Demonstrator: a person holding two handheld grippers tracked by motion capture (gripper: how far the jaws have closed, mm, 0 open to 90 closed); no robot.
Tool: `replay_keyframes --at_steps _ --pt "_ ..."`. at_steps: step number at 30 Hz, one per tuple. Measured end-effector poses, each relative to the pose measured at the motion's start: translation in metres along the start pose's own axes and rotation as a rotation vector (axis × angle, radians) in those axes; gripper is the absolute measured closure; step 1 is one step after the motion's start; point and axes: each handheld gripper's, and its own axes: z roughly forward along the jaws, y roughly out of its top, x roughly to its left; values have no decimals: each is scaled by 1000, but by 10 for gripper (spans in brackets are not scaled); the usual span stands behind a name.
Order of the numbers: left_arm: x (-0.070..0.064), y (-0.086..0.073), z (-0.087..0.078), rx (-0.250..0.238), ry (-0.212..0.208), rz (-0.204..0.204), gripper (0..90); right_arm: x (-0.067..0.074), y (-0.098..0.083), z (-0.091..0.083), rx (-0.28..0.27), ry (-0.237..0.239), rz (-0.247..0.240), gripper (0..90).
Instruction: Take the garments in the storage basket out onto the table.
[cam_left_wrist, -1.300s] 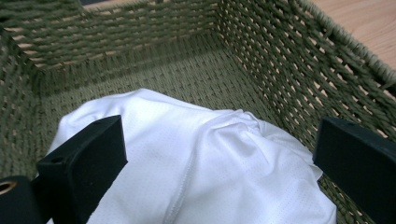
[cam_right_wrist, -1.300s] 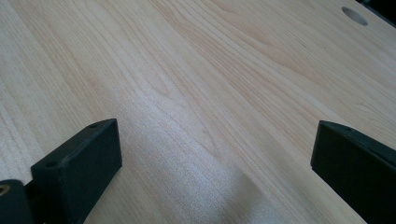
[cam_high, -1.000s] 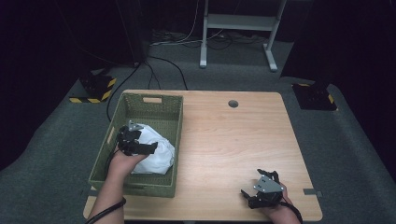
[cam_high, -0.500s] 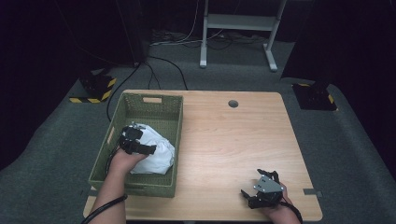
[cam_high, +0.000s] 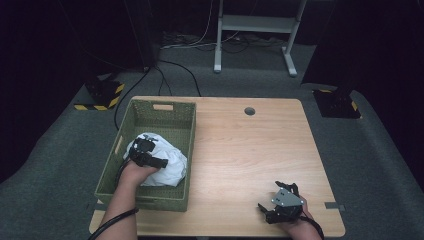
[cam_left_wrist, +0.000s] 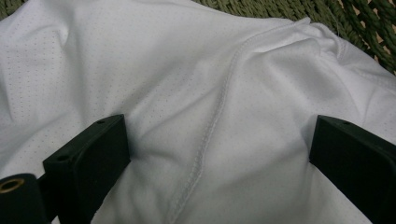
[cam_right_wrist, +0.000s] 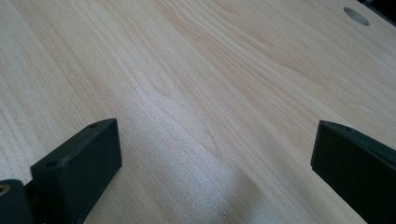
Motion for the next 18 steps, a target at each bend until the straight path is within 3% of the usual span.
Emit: replay_keyframes --at_steps 4,11,18 --pt "-2 -1 3 22 6 16 43 0 0 0 2 0 3 13" --pt "-9 -2 12 71 63 91 46 1 0 0 1 -1 3 13" --pt "-12 -3 14 84 92 117 73 1 0 0 0 -1 1 13"
